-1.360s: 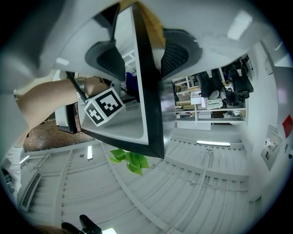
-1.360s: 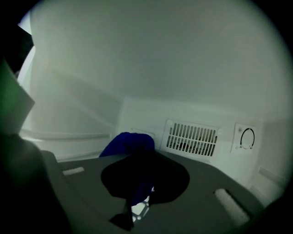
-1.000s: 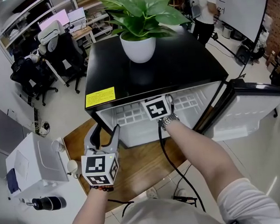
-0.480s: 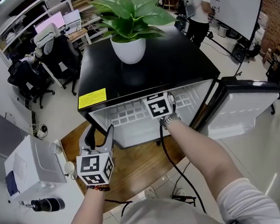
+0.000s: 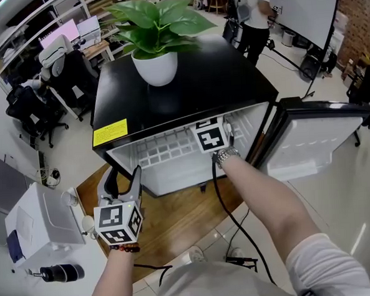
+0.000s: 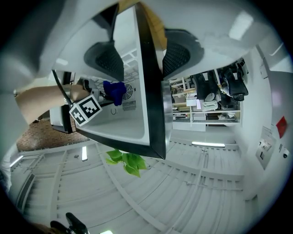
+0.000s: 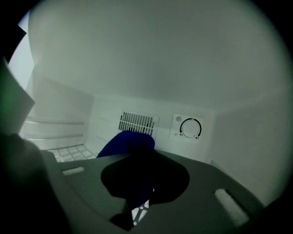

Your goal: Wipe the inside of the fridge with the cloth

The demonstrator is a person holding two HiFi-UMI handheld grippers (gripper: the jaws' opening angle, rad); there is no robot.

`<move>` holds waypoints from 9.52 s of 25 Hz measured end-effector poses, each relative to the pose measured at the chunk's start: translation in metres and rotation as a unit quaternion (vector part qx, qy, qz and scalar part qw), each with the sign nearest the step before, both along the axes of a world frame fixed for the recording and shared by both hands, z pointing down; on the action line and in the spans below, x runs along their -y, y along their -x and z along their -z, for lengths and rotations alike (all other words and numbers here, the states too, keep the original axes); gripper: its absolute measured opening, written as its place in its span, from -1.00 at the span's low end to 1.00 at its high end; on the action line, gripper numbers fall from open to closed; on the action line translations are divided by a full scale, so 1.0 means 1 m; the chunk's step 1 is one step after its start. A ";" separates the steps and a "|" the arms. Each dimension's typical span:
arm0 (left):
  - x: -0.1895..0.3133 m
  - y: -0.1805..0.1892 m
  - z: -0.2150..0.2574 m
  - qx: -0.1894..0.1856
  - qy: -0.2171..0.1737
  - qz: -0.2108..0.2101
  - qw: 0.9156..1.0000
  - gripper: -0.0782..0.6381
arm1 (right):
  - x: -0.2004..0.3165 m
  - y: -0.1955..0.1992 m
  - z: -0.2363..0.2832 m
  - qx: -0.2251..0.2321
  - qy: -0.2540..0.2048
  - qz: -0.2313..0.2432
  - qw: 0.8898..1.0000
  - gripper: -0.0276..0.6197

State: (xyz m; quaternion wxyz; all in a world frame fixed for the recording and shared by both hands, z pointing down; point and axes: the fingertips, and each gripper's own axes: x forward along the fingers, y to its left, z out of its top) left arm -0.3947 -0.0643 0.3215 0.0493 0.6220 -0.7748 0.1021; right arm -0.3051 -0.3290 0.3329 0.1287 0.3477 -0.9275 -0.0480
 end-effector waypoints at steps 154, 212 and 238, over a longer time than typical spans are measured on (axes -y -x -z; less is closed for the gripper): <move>-0.013 -0.011 0.005 0.006 -0.028 -0.028 0.999 -0.02 | -0.175 0.047 -0.055 -0.105 -0.032 0.137 0.984 -0.82; 0.095 -0.191 -0.004 -0.020 0.010 -0.206 0.978 0.13 | -0.132 -0.112 0.061 0.025 0.002 0.176 0.984 -0.82; 0.117 -0.238 0.007 -0.020 0.002 -0.213 0.977 -0.62 | -0.164 -0.179 0.082 0.036 -0.001 0.227 0.973 -0.82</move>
